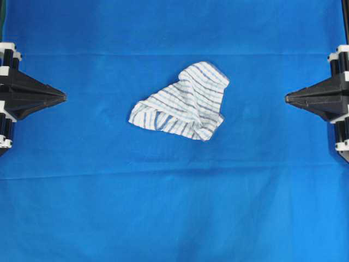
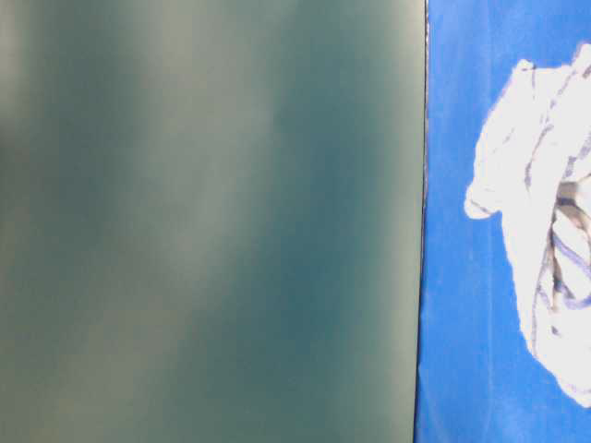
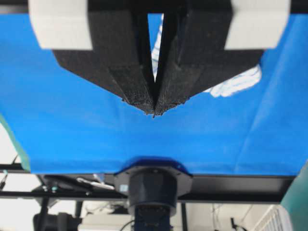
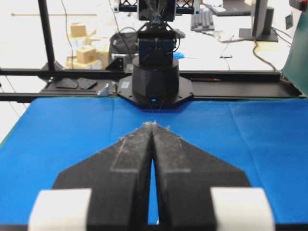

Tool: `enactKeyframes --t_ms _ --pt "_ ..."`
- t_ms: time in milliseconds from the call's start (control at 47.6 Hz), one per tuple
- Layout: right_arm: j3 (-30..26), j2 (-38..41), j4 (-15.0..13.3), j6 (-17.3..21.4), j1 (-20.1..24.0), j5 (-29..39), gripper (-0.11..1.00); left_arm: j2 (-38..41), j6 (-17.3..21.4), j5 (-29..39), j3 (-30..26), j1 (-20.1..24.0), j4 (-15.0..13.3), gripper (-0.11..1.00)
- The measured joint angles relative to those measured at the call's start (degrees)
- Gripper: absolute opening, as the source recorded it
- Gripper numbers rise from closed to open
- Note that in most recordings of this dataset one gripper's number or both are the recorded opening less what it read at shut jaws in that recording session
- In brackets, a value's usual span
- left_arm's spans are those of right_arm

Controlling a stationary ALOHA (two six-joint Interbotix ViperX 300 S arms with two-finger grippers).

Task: Hand over the towel.
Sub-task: 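Move the left gripper toward the left edge of the striped towel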

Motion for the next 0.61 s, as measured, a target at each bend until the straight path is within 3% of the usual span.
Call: enactKeyframes --t_ms 273,546,609 --pt "-0.4 0.3 0.0 0.1 -0.3 0.0 0.0 1.7 0.7 -1.2 -0.6 0.9 -0.7 0.0" --pt "-0.6 1.1 0.3 0.5 -0.4 0.0 0.0 10.2 1.0 -1.8 -4.7 3.4 -0.7 0.01" --pt "-0.6 1.7 0.3 0.5 -0.4 0.0 0.0 12.7 0.7 -1.9 -5.6 4.3 -0.8 0.08"
